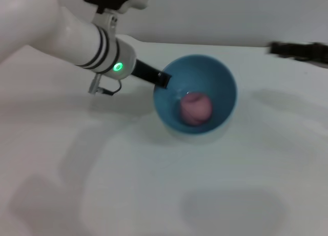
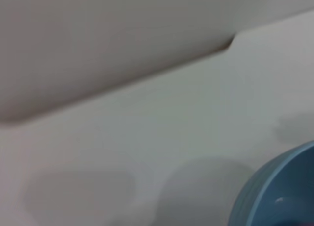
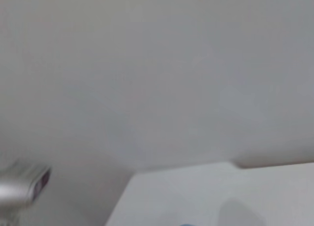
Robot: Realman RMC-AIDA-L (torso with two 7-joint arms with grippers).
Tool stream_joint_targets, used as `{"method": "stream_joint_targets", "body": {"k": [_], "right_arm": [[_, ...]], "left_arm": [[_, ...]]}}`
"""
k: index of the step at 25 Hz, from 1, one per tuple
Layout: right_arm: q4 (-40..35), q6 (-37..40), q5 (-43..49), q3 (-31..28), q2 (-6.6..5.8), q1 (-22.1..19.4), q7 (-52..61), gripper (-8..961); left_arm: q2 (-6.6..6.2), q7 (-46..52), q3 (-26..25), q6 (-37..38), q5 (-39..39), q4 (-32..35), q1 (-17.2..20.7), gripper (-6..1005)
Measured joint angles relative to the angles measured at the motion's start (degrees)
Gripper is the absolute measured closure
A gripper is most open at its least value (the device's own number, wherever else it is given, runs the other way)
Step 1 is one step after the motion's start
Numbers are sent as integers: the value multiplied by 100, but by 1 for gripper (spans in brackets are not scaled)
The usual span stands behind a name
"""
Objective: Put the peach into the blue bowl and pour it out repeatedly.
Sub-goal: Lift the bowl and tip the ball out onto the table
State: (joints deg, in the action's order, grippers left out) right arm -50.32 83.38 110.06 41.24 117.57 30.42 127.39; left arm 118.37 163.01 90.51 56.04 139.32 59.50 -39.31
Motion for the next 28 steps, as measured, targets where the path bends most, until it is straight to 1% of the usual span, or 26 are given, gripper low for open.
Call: {"method": "stream_joint_targets", "body": {"k": [3, 7, 10, 14, 17, 20, 23, 26, 27, 28], "right_arm": [[247, 52, -234, -459, -57, -468, -4, 445], [469, 109, -242, -1080, -4, -996, -42, 445], [625, 171, -225, -1395, 24, -1227, -176, 445], [892, 186, -224, -1655, 16, -1339, -319, 445], [961, 177, -224, -1707, 0, -1355, -340, 445], [971, 151, -219, -1717, -3, -1349, -343, 445], [993, 142, -219, -1721, -18, -1318, -395, 446], [1002, 105, -218, -1721, -31, -1280, -423, 446], [1006, 94, -218, -1715, -33, -1266, -423, 446], [1011, 81, -218, -1702, -34, -1255, -423, 446]], "left_arm": [[9, -164, 588, -663, -58, 10, -3, 1000], [18, -413, 1472, -1680, -79, 136, 24, 1000], [21, -747, 2146, -2609, -67, 182, 143, 1001], [27, -1480, 3069, -3982, -29, 159, 422, 1000], [28, -2127, 3641, -4655, -23, 150, 652, 1000], [33, -2523, 4108, -5334, -18, 150, 895, 1000], [36, -2701, 4419, -6287, -18, 56, 1126, 1001], [48, -2741, 4762, -7012, -15, -293, 1100, 1001], [48, -2741, 4762, -7012, -15, -293, 1100, 1001], [69, -2747, 5178, -7672, -14, -757, 937, 1001]]}}
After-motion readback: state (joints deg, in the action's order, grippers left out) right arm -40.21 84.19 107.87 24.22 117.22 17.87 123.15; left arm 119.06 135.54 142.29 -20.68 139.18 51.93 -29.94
